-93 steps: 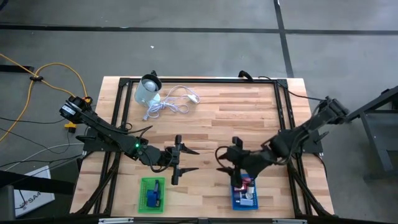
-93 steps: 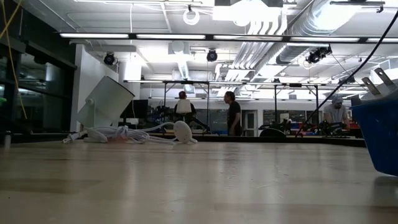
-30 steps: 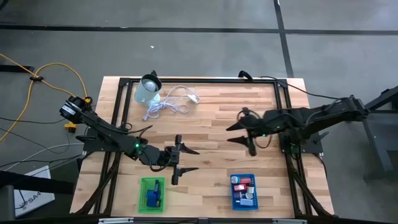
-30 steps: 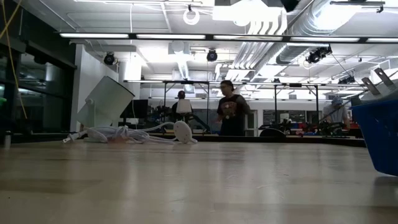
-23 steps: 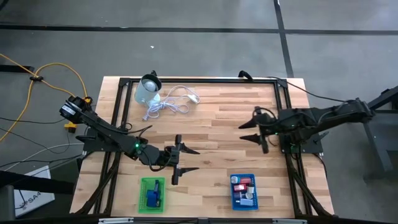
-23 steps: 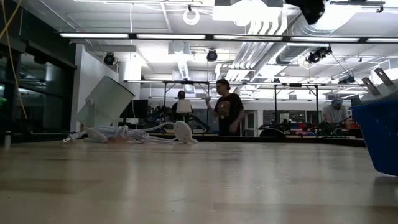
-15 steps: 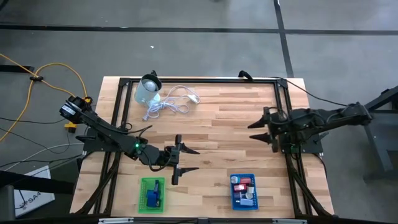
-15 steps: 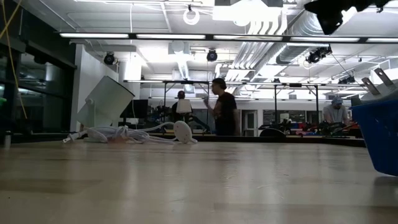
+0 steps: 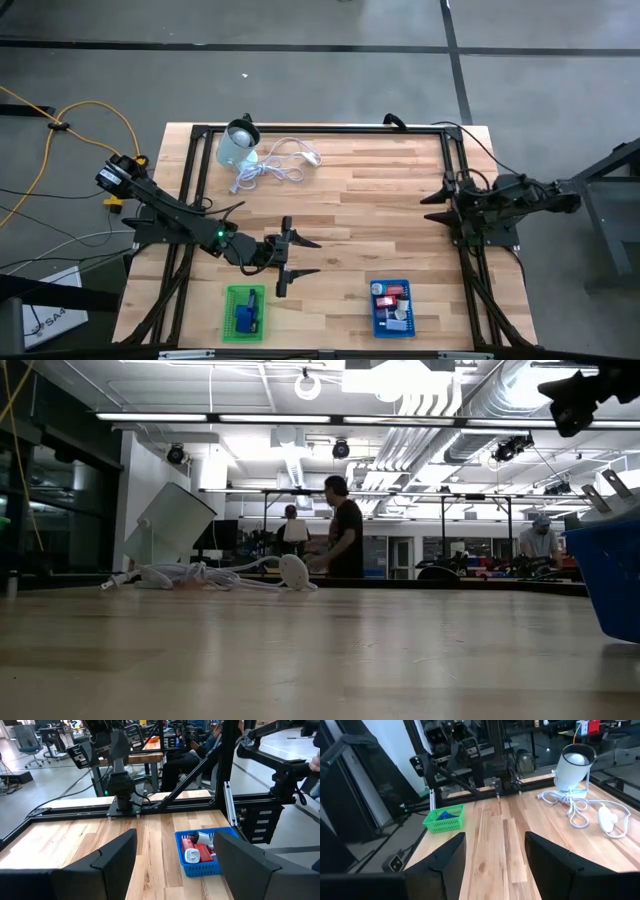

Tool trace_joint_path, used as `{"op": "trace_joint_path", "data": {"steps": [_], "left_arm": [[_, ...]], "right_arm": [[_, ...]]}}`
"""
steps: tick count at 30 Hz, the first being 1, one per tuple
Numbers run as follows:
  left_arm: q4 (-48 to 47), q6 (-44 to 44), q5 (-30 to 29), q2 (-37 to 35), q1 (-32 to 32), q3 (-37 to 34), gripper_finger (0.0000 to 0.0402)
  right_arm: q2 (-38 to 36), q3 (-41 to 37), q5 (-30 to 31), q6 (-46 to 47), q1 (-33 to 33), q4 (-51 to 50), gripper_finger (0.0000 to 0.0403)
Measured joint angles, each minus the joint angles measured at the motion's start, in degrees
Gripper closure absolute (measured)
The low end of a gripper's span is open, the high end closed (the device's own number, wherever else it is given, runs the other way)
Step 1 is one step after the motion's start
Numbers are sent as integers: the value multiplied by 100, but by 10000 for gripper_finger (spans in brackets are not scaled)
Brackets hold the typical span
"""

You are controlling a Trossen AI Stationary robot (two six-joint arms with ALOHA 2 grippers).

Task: Pick & Place Office items
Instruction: Return to Home Position

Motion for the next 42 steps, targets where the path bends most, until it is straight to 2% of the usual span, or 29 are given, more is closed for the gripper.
{"op": "trace_joint_path", "data": {"steps": [5,12,19,28,38,42], "left_arm": [[2,0,0,0,0,0,146],[37,0,-2,0,0,0,146],[45,0,-2,0,0,0,146],[44,0,-2,0,2,0,146],[42,0,-2,0,2,0,146],[42,0,-2,0,2,0,146]], "right_arm": [[-520,-2,-8,0,0,-248,213],[-534,0,-415,2,2,-156,213],[-529,-2,-202,127,0,-219,213],[-541,-831,-270,168,2,970,213],[-541,-1410,-266,278,2,1544,213],[-541,-1727,-307,278,2,2096,213]]}}
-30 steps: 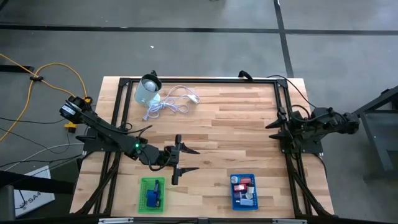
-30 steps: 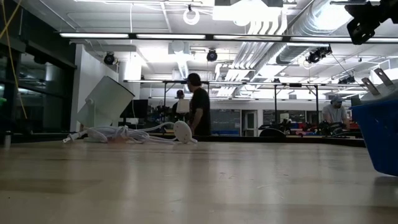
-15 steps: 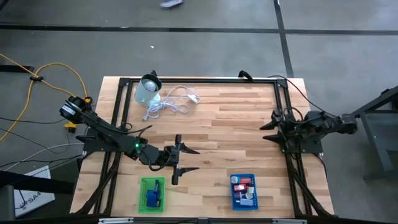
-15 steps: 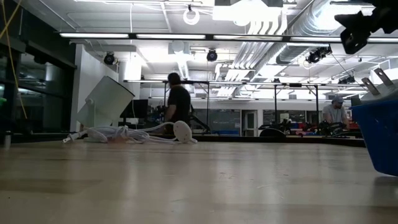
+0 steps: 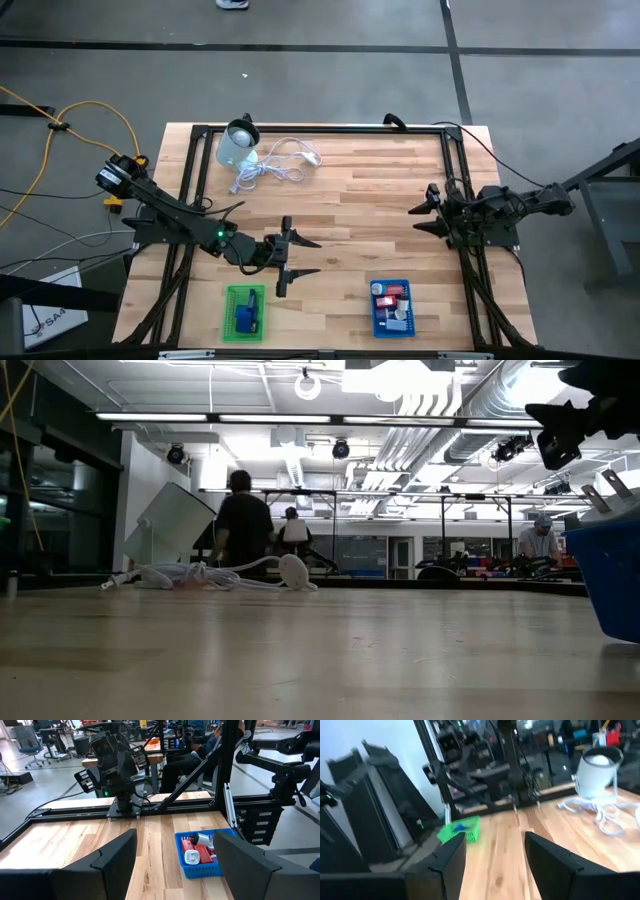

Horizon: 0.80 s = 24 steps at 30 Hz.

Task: Pick & Place Office items
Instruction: Return to Home Position

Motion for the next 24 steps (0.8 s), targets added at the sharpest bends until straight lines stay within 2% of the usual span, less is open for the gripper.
{"op": "trace_joint_path", "data": {"steps": [7,14,24], "left_arm": [[0,0,0,0,-2,0,146],[0,0,0,0,0,0,146],[0,0,0,0,-2,0,146]], "right_arm": [[0,-640,-134,25,0,1170,213],[2,-653,-126,64,0,1103,213],[2,-658,-102,420,-2,443,213]]}}
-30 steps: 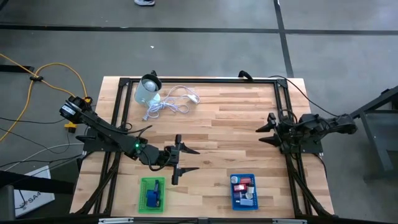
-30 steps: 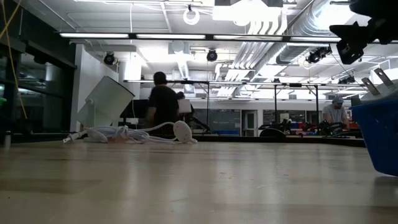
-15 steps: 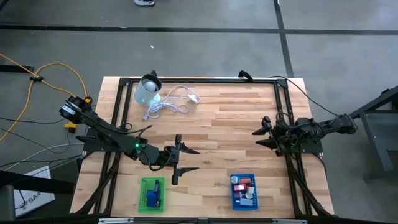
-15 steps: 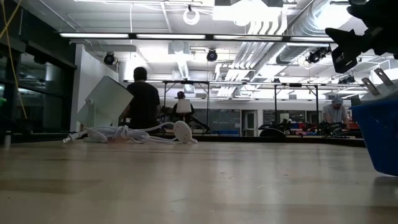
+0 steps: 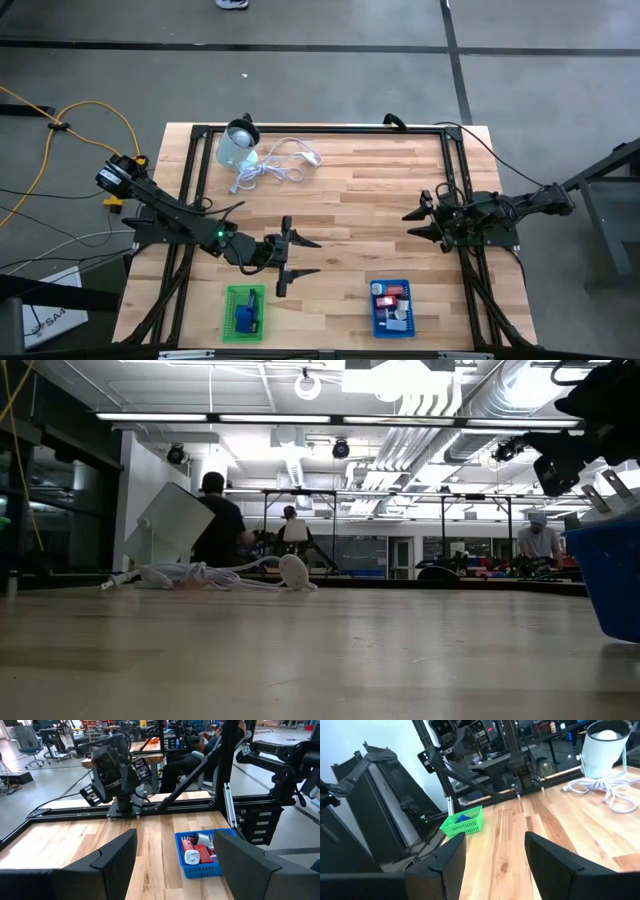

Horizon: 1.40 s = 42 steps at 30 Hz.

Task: Pick & Place Office items
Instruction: Return to Home Position

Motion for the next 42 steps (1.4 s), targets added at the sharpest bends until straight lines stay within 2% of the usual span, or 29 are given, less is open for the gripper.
{"op": "trace_joint_path", "data": {"steps": [11,26,42], "left_arm": [[0,0,0,0,2,0,146],[0,0,0,0,1,0,146],[0,0,0,0,1,0,146]], "right_arm": [[2,-4,-44,-15,0,-47,213],[0,-13,-177,-916,0,-90,213],[2,-17,-181,-914,0,-94,213]]}}
